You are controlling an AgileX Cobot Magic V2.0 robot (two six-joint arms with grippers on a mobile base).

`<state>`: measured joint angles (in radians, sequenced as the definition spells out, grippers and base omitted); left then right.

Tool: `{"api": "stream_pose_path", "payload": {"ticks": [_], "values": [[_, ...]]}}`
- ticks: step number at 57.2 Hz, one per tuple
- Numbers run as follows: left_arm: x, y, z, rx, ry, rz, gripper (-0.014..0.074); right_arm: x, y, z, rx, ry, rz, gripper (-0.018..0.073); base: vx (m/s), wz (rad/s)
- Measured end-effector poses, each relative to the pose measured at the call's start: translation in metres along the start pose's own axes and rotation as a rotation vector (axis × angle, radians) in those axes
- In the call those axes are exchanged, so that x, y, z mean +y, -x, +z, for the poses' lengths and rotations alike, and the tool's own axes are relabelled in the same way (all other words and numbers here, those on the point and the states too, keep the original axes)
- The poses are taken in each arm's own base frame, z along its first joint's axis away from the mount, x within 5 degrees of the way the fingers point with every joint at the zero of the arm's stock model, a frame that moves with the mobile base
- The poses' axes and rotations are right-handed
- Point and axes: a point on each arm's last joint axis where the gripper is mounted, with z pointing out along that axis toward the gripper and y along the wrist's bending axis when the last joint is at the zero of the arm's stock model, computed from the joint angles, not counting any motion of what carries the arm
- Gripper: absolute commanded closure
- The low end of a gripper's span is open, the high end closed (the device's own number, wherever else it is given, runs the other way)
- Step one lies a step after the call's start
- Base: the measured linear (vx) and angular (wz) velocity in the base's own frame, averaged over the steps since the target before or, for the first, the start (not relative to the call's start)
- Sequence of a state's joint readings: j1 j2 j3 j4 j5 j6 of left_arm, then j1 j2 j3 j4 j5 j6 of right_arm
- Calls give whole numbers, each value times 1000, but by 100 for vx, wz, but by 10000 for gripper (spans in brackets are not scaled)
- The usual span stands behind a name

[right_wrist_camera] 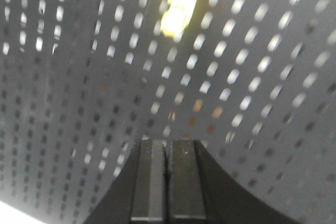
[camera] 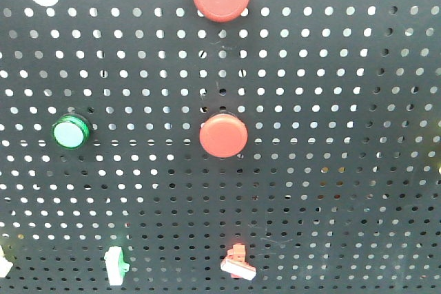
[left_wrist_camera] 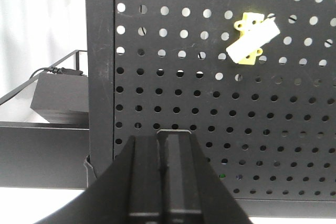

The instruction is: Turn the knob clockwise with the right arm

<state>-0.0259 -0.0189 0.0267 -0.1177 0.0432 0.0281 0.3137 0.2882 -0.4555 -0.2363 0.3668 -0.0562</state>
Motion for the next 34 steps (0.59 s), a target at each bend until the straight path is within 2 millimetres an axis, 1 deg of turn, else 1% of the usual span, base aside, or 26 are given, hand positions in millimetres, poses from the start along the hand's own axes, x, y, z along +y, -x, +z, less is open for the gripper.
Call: {"api": "stream_pose_path", "payload": {"ticks": [7, 13, 17, 23, 26, 34], "values": [[0, 0, 0, 0, 0, 0, 603, 3, -26, -2, 39, -63, 99, 568, 0, 0], [0, 0, 0, 0, 0, 0, 603, 7, -56, -1, 69, -148, 158, 568, 0, 0], [0, 0, 0, 0, 0, 0, 603, 11, -76, -1, 56, -197, 179, 568, 0, 0], [0, 0, 0, 0, 0, 0, 603, 17, -100, 1, -13, -228, 200, 568, 0, 0], [0, 0, 0, 0, 0, 0, 603, 20, -108, 1, -55, -233, 209, 568, 0, 0], [0, 0, 0, 0, 0, 0, 603, 22, -111, -1, -125, -239, 251, 568, 0, 0]]}}
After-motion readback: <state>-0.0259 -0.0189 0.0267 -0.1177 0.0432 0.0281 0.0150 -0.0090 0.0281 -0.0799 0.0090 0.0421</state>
